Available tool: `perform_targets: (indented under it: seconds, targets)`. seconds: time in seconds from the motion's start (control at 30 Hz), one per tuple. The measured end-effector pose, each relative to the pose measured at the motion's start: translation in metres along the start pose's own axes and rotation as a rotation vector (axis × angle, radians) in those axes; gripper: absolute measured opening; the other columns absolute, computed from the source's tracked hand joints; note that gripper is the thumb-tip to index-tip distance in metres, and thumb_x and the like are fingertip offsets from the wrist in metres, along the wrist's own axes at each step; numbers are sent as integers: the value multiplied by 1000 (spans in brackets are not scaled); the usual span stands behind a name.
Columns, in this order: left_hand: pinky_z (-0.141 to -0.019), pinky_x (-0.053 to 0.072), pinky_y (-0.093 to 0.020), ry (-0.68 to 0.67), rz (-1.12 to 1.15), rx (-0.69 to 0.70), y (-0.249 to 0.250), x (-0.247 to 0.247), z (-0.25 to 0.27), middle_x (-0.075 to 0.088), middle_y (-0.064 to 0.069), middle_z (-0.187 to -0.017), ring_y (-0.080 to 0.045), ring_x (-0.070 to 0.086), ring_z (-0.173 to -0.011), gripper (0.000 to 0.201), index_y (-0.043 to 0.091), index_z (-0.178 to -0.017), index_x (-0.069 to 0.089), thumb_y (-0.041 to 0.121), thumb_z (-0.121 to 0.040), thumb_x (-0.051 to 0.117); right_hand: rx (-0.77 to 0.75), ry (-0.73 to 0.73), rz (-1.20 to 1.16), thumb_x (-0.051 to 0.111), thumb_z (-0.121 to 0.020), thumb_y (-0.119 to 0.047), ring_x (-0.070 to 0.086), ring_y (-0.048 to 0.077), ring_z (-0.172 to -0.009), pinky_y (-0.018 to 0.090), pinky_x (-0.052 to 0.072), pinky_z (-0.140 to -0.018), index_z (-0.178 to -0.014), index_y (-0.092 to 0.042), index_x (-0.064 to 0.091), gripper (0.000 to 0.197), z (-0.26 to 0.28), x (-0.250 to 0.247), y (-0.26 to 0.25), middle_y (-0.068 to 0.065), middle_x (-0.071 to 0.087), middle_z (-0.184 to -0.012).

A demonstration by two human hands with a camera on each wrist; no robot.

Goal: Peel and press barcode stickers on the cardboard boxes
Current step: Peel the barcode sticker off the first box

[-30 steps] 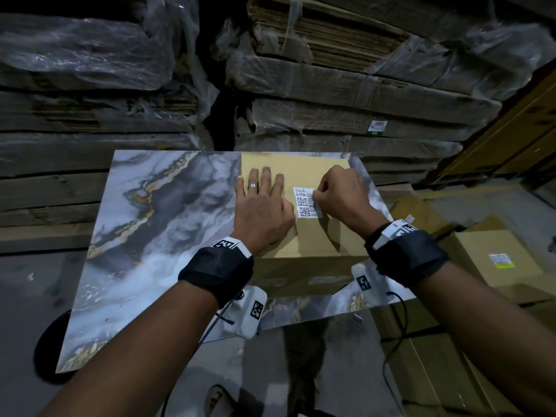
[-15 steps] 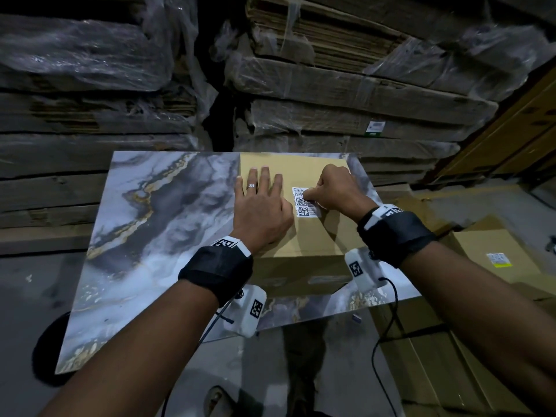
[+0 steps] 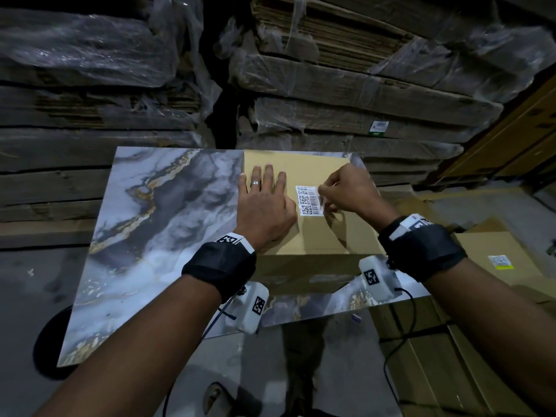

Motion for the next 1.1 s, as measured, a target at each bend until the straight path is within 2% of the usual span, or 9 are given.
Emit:
perform_targets:
  seconds: [0.2, 0.37, 0.47, 0.6, 0.7, 0.83, 0.93, 1.03, 1.1]
  targets:
    - [-121, 15, -59, 6, 1, -2, 0, -2, 1, 25, -15, -165, -34, 21, -152, 73, 17, -157, 32, 44, -91, 17, -43, 69, 200, 72, -80, -20, 67, 32, -82, 38, 54, -71, -80, -12, 71, 9, 3, 16, -10, 12, 70, -82]
    - [-121, 14, -58, 3, 4, -4, -1, -2, 2, 24, -14, -165, -34, 20, -152, 71, 17, -157, 31, 43, -92, 20, 0, 56, 252, 83, -76, -27, 65, 33, -93, 34, 39, -66, -89, -9, 66, 28, -1, 15, -16, 13, 70, -94]
    - [-121, 14, -58, 2, 3, -3, 1, -4, 3, 24, -14, -165, -34, 20, -152, 73, 17, -157, 32, 43, -91, 17, -5, 28, 285, 81, -79, -30, 62, 32, -91, 34, 36, -66, -87, -12, 57, 31, -2, 15, -17, 11, 64, -91]
    - [-120, 15, -59, 8, -2, 2, 1, -5, 3, 26, -15, -164, -35, 22, -151, 78, 17, -156, 33, 45, -88, 10, 22, -19, 276, 80, -78, -33, 57, 29, -84, 32, 37, -66, -76, -14, 49, 36, -2, 12, -18, 8, 60, -87]
    - [-120, 15, -59, 6, 6, 2, 1, -4, 3, 26, -15, -164, -35, 22, -151, 79, 17, -156, 34, 45, -86, 9, 43, -61, 264, 80, -76, -37, 61, 31, -88, 32, 39, -65, -75, -15, 50, 38, -5, 12, -21, 9, 61, -88]
    - [-120, 16, -59, 7, 8, 1, 0, -4, 3, 26, -15, -164, -35, 22, -151, 79, 17, -156, 34, 46, -87, 10, 82, -112, 237, 80, -75, -38, 69, 31, -88, 34, 55, -71, -72, -16, 49, 38, -7, 10, -26, 11, 69, -91]
    - [-120, 16, -59, 5, 3, 4, 0, -4, 2, 26, -15, -164, -36, 22, -151, 79, 17, -157, 33, 46, -87, 9, 102, -118, 195, 80, -79, -37, 68, 28, -84, 33, 54, -67, -74, -15, 50, 37, -8, 7, -25, 8, 66, -87]
    - [-120, 15, -59, 1, 7, 1, 0, -4, 2, 26, -15, -164, -35, 22, -151, 79, 17, -157, 33, 46, -87, 10, 136, -148, 77, 78, -86, -37, 67, 23, -68, 28, 50, -55, -77, -11, 57, 35, -6, 5, -18, 7, 66, -77]
    - [-121, 15, -59, -1, 12, -4, -1, -3, 1, 25, -15, -165, -35, 21, -152, 77, 17, -157, 32, 45, -89, 12, 153, -161, -7, 75, -89, -32, 73, 28, -72, 38, 62, -62, -83, -2, 68, 31, -5, 4, -12, 15, 74, -80]
Point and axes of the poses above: each hand's wrist, its own z-axis away from the middle knuckle, its own x-axis out of the palm, y = z × x, the point moved 5 cm from there along -z, towards the middle knuckle
